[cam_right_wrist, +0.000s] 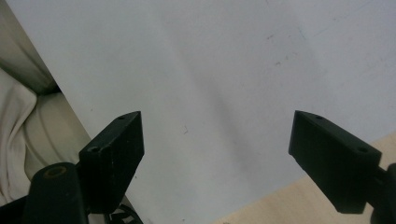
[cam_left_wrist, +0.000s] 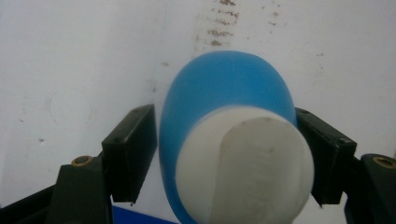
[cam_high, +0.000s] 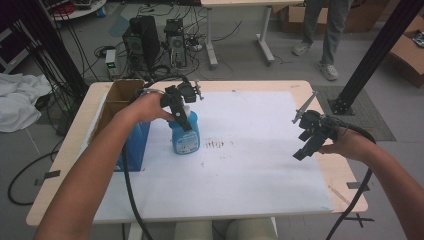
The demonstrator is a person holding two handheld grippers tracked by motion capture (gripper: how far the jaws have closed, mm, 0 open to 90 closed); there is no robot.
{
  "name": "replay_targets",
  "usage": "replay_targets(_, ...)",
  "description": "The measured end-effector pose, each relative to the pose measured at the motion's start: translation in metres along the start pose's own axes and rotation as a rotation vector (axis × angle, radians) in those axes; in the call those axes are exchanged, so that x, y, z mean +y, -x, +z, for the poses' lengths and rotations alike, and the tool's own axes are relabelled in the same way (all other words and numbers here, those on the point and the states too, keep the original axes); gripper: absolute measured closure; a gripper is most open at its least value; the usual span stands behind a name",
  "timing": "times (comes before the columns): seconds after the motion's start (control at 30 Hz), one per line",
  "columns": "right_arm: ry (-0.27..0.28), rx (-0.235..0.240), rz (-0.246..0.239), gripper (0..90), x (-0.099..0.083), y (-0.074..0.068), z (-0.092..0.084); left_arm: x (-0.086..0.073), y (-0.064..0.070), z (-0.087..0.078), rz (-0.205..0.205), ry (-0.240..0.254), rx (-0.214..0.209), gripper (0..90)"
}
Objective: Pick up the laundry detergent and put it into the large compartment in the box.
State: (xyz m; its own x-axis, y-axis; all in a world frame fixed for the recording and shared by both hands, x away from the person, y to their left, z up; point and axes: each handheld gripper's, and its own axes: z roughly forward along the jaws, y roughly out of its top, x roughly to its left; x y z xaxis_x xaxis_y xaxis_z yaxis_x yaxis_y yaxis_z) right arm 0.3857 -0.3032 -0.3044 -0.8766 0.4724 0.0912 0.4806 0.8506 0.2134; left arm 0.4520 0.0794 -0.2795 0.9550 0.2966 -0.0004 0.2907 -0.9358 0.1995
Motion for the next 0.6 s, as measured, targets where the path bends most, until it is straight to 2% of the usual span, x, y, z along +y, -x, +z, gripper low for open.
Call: replay_targets(0.6, -0.006, 0.006, 0.008, 18.3, 0.0008, -0.0006, 0.0016, -0.0011, 0.0003, -0.0018, 0.012, 0.016, -0.013, 37.2)
